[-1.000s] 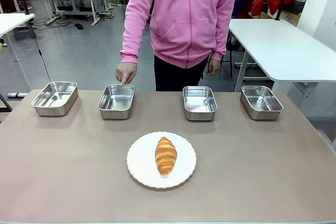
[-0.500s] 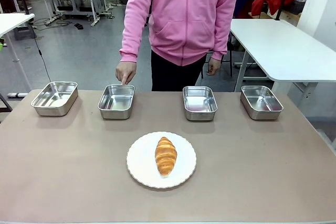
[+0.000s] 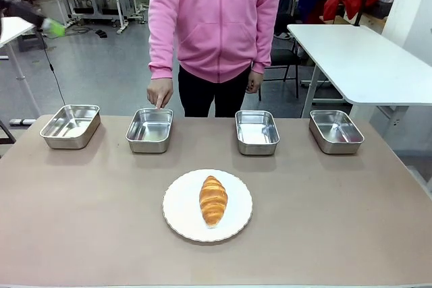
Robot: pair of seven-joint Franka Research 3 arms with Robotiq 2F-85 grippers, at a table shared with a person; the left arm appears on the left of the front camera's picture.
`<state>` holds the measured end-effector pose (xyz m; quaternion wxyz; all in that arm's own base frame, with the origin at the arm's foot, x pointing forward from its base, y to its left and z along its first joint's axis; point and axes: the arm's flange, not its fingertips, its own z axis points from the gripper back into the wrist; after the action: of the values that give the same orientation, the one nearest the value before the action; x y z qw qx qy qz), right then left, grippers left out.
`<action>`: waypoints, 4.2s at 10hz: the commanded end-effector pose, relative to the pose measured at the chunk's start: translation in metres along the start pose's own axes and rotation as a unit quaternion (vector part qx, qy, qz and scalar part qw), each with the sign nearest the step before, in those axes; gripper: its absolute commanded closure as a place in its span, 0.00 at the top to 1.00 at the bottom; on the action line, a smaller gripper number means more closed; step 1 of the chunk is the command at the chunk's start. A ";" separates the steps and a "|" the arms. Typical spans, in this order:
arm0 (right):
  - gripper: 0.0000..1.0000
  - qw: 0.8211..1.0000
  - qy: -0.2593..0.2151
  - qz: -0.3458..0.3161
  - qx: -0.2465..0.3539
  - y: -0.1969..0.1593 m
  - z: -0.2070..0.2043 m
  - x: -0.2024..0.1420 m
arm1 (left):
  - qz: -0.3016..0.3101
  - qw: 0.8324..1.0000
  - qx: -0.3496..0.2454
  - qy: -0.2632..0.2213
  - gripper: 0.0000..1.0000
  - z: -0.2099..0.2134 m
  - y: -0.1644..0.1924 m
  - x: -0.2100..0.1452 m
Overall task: Place the bread in the container.
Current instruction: Place the Butter Roll into the Airtight Container indicated by the human.
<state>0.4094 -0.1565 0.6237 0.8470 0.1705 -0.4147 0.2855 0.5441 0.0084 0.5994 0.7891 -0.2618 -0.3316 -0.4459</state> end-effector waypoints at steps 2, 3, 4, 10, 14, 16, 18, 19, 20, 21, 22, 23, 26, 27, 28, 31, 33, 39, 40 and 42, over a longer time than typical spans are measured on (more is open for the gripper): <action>1.00 1.000 -0.013 0.007 0.004 -0.002 0.000 0.001 | 0.091 0.989 0.071 0.096 1.00 -0.093 -0.067 0.049; 1.00 1.000 -0.013 0.007 0.004 -0.002 0.000 0.001 | 0.083 0.984 0.101 0.119 1.00 -0.127 -0.092 0.060; 1.00 1.000 -0.013 0.007 0.004 -0.002 0.000 0.001 | 0.076 0.984 0.113 0.117 1.00 -0.159 -0.117 0.064; 1.00 1.000 -0.013 0.007 0.004 -0.002 0.000 0.001 | 0.269 0.930 0.181 0.173 1.00 -0.287 -0.225 0.011; 1.00 1.000 -0.013 0.007 0.004 -0.002 0.000 0.001 | 0.259 0.932 0.177 0.181 1.00 -0.290 -0.217 0.011; 1.00 1.000 -0.013 0.007 0.004 -0.002 0.000 0.001 | 0.259 0.932 0.177 0.181 1.00 -0.290 -0.217 0.011; 1.00 1.000 -0.013 0.007 0.004 -0.002 0.000 0.001 | 0.267 0.931 0.174 0.180 1.00 -0.292 -0.220 0.010; 1.00 1.000 -0.013 0.007 0.004 -0.002 0.000 0.001 | 0.285 0.922 0.186 0.184 1.00 -0.301 -0.238 0.012; 1.00 1.000 -0.013 0.007 0.004 -0.002 0.000 0.001 | 0.295 0.918 0.195 0.178 1.00 -0.310 -0.250 0.013; 1.00 1.000 -0.013 0.007 0.004 -0.002 0.000 0.001 | 0.316 0.909 0.204 0.178 1.00 -0.321 -0.258 0.011; 1.00 1.000 -0.013 0.007 0.004 -0.002 0.000 0.001 | 0.333 0.903 0.199 0.183 1.00 -0.334 -0.265 0.007; 1.00 1.000 -0.013 0.007 0.004 -0.002 0.000 0.001 | 0.349 0.894 0.201 0.198 1.00 -0.349 -0.274 0.003; 1.00 1.000 -0.013 0.007 0.004 -0.002 0.000 0.001 | 0.380 0.873 0.185 0.243 1.00 -0.385 -0.297 -0.014; 1.00 1.000 -0.013 0.007 0.004 -0.002 0.000 0.001 | 0.384 0.871 0.190 0.241 1.00 -0.390 -0.304 -0.020; 1.00 1.000 -0.013 0.007 0.004 -0.002 0.000 0.001 | 0.390 0.867 0.189 0.246 1.00 -0.395 -0.308 -0.027; 1.00 1.000 -0.013 0.007 0.004 -0.002 0.000 0.001 | 0.402 0.852 0.209 0.263 1.00 -0.408 -0.317 -0.040; 1.00 1.000 -0.013 0.007 0.004 -0.002 0.000 0.001 | 0.407 0.843 0.216 0.278 1.00 -0.414 -0.320 -0.045; 1.00 1.000 -0.013 0.007 0.004 -0.002 0.000 0.001 | 0.421 0.831 0.221 0.289 1.00 -0.434 -0.311 -0.059; 1.00 1.000 -0.013 0.007 0.004 -0.002 0.000 0.001 | 0.419 0.831 0.223 0.290 1.00 -0.436 -0.311 -0.060; 1.00 1.000 -0.013 0.007 0.004 -0.002 0.000 0.001 | 0.416 0.826 0.235 0.298 0.83 -0.439 -0.312 -0.062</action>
<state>0.4096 -0.1573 0.6231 0.8487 0.1685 -0.4128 0.2843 0.3721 -0.4061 0.3078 0.9965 -0.0587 -0.0243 -0.0540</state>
